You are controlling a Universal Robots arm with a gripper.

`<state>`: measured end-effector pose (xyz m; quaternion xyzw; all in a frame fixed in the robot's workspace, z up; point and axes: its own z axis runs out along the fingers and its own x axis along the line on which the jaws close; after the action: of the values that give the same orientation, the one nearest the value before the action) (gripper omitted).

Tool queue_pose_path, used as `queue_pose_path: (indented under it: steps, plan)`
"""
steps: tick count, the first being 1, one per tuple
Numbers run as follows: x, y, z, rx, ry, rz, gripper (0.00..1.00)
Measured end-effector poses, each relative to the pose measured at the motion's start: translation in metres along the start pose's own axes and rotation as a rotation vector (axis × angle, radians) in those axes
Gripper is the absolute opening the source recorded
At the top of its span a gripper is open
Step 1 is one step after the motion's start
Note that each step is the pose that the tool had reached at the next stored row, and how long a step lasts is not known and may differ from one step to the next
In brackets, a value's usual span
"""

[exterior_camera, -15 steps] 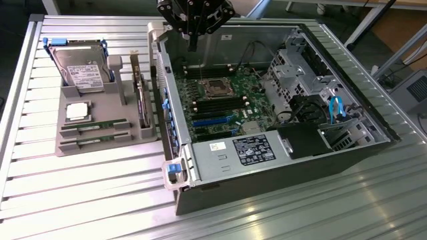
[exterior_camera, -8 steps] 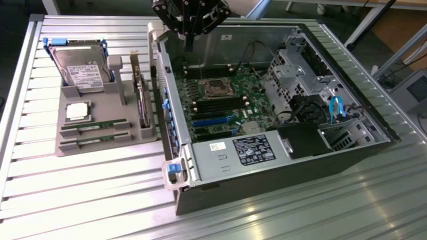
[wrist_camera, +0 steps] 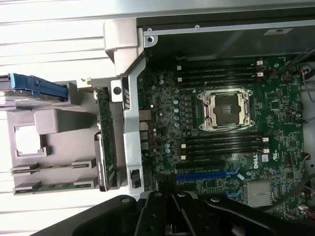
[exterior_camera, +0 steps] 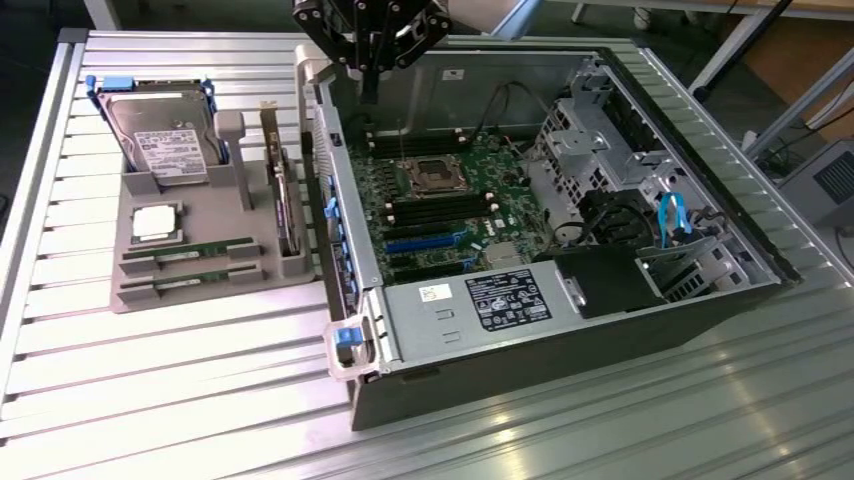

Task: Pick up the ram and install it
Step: 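Reach for the ram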

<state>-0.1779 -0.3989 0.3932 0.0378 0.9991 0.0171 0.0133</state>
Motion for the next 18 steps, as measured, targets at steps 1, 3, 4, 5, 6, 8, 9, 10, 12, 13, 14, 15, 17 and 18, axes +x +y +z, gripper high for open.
queue_pose_path:
  steps: [1, 3, 4, 5, 6, 8, 9, 10, 12, 13, 14, 15, 17, 18]
  plan:
    - [0.002, -0.0002, -0.0001, 0.0003, 0.0000, 0.000, 0.10]
    - [0.005, -0.0004, -0.0002, 0.0004, -0.0001, 0.000, 0.10]
    - [0.006, -0.0005, -0.0002, 0.0005, -0.0001, 0.000, 0.10]
    - [0.008, -0.0006, -0.0002, 0.0005, -0.0002, 0.000, 0.10]
    - [0.010, -0.0007, -0.0003, 0.0004, -0.0002, 0.000, 0.10]
    - [0.014, -0.0010, -0.0004, 0.0004, -0.0004, 0.000, 0.10]
    - [0.017, -0.0013, -0.0004, 0.0004, -0.0005, 0.000, 0.10]
    - [0.019, -0.0014, -0.0005, 0.0004, -0.0006, 0.000, 0.10]
    - [0.024, -0.0018, -0.0006, 0.0003, -0.0011, 0.000, 0.10]
    - [0.028, -0.0021, -0.0008, 0.0004, -0.0013, 0.000, 0.10]
    - [0.032, -0.0024, -0.0009, 0.0003, -0.0017, 0.000, 0.10]
    - [0.034, -0.0026, -0.0010, 0.0003, -0.0018, 0.000, 0.10]
    - [0.038, -0.0028, -0.0010, 0.0003, -0.0021, 0.000, 0.10]
    - [0.039, -0.0030, -0.0011, 0.0003, -0.0021, 0.000, 0.10]
